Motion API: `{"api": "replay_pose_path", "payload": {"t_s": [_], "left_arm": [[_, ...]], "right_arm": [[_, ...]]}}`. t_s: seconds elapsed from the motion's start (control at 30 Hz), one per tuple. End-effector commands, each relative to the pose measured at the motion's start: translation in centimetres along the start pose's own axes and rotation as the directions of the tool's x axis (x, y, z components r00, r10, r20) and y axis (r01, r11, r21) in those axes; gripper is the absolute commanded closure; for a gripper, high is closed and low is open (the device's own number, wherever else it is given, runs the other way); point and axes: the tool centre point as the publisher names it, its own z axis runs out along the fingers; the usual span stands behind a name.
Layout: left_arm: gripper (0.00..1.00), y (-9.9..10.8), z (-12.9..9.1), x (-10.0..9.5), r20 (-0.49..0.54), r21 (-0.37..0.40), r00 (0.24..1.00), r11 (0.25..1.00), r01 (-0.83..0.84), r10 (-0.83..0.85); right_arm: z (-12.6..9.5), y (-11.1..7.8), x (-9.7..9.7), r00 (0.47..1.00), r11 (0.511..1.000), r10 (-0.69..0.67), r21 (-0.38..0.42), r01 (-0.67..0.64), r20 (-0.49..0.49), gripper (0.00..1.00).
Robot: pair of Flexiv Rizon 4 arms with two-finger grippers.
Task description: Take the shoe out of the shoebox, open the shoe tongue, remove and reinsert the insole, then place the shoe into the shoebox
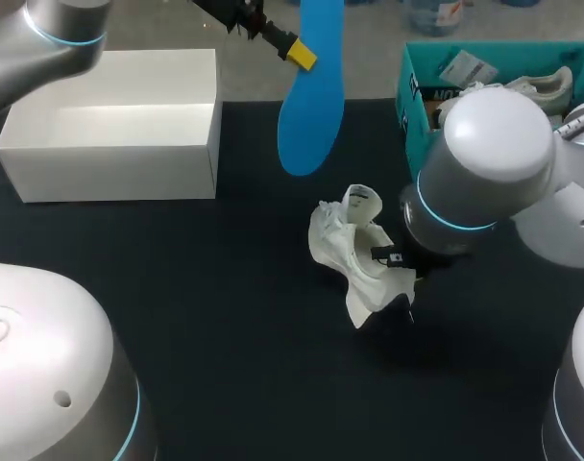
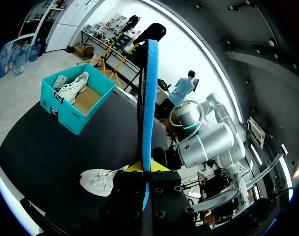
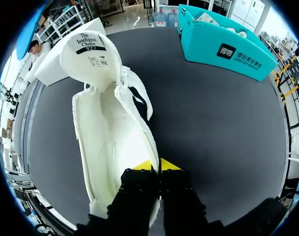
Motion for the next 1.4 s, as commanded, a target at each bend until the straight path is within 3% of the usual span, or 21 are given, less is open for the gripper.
{"api": "replay_pose_path", "payload": {"t_s": [0.03, 0.37, 1.4], "left_arm": [[1.00, 0.0, 0.0, 0.0, -0.001, -0.001, 1.000, 1.000, -0.001, 0.001], [1.00, 0.0, 0.0, 0.0, -0.001, -0.001, 1.000, 1.000, -0.001, 0.001], [1.00, 0.0, 0.0, 0.0, -0.001, -0.001, 1.000, 1.000, -0.001, 0.001]], "right_arm": [[0.2, 0.0, 0.6, 1.000, 1.000, 0.013, -0.007, -0.013, 0.006, 1.00], [0.1, -0.5, 0.4, 0.997, 0.996, 0.076, -0.041, -0.075, 0.024, 1.00], [4.7, -3.2, 3.4, 0.987, 0.990, 0.143, -0.004, -0.143, 0.073, 1.00]]}}
